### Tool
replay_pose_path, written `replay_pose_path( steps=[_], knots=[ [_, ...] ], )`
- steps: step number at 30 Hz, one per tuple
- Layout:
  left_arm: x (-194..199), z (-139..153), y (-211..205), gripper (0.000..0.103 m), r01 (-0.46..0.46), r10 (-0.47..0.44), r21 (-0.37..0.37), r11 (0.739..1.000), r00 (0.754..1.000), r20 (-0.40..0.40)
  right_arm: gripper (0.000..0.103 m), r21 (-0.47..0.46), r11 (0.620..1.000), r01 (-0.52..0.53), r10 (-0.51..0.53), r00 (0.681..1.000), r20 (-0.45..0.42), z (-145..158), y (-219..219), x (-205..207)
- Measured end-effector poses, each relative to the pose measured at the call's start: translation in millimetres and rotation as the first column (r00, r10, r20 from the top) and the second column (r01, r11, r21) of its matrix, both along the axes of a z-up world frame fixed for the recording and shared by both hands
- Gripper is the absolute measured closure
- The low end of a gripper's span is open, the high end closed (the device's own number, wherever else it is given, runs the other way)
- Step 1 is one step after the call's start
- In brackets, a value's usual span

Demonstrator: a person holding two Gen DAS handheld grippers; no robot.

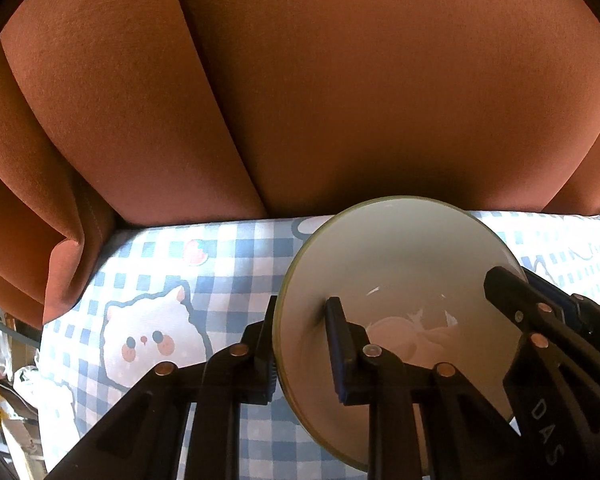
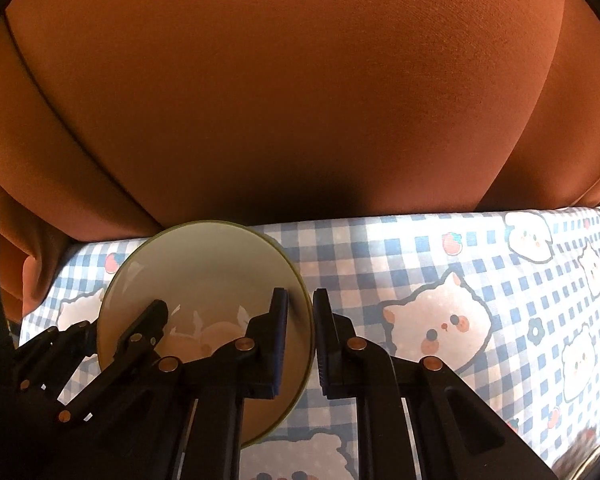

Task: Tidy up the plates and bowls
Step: 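Move both tools to the nested white bowls and grip their rim, then lift the nested white bowls with both tools and carry them toward the plates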

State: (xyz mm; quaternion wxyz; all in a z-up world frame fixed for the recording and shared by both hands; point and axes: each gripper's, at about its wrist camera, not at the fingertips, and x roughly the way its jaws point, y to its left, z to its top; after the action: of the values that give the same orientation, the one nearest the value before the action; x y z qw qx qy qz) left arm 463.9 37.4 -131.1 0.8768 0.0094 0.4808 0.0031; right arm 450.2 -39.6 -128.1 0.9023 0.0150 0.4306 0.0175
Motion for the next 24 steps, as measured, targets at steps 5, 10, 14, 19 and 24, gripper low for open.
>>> replay_pose_path(
  steps=[5,10,14,19,24],
  knots=[
    [-8.4,2.8,0.1,0.084,0.002,-0.002,0.0,1.0,1.0,-0.008,0.087,-0.003,1.0,-0.002,0.002,1.0,-0.011,3.2,0.0,-5.4],
    [-25.2,8.1,0.5,0.084,0.008,-0.008,0.004,1.0,1.0,-0.005,0.087,-0.003,1.0,-0.001,0.001,1.0,-0.016,7.8,-0.8,-17.3],
    [-42.5,13.3,3.0,0.084,0.01,-0.01,-0.002,1.0,1.0,-0.002,0.087,-0.012,1.0,-0.001,0.001,1.0,-0.016,12.7,-0.6,-30.7],
    [-60.4,26.2,9.0,0.084,0.008,-0.008,-0.008,1.0,1.0,0.016,0.087,-0.012,1.0,0.006,-0.006,1.0,-0.007,22.9,-0.9,-49.6],
    [-78.6,41.6,15.9,0.084,0.008,-0.008,-0.014,1.0,0.999,0.041,0.087,-0.013,1.0,0.007,-0.007,1.0,0.015,39.2,-0.2,-72.9]
  ],
)
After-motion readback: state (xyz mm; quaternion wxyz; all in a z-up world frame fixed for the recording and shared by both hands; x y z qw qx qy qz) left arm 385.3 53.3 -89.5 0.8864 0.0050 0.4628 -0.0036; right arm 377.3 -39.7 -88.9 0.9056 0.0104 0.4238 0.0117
